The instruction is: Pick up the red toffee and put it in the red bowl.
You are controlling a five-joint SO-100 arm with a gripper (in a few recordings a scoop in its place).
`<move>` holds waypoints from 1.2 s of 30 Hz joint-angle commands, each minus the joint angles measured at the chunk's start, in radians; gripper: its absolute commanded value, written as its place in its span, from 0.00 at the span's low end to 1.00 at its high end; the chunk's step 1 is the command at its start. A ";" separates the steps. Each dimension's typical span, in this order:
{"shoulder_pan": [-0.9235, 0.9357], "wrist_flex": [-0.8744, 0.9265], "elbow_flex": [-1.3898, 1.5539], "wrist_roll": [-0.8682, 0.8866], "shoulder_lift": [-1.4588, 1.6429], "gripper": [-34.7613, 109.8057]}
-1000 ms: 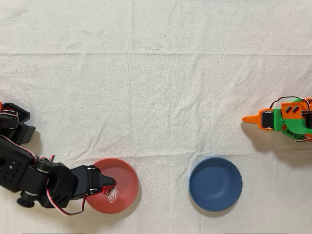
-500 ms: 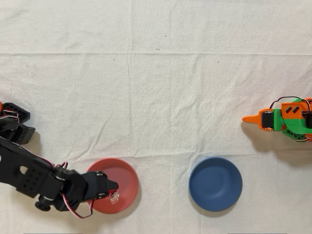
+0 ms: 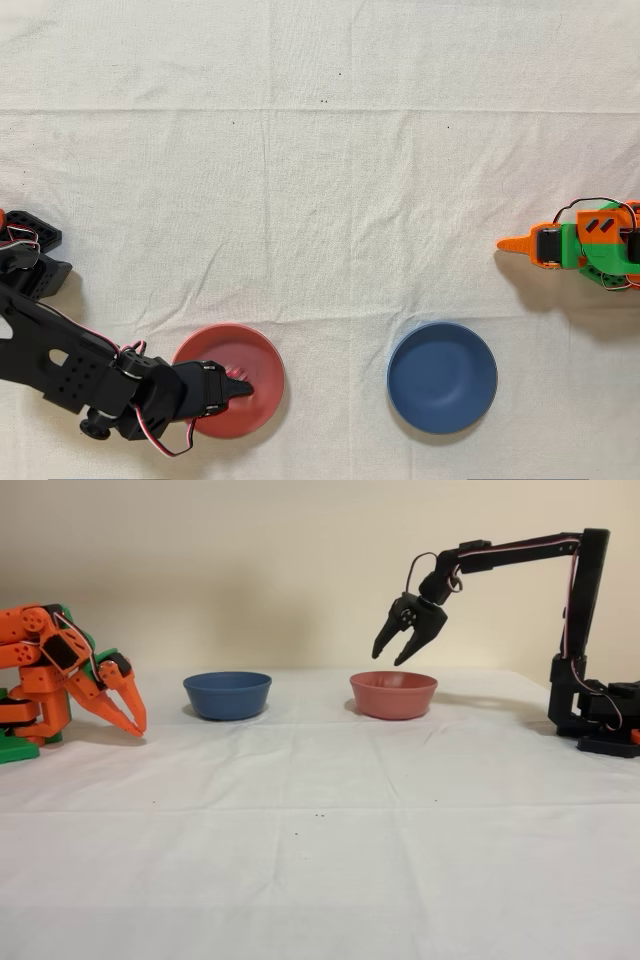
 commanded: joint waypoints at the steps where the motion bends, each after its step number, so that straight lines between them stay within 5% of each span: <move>1: 0.012 0.031 -0.031 0.011 0.020 0.45; 15: 0.040 0.058 -0.080 -0.017 0.037 0.45; 22: 0.026 0.114 -0.054 -0.006 0.137 0.28; 36: -0.127 0.123 0.207 0.278 0.543 0.25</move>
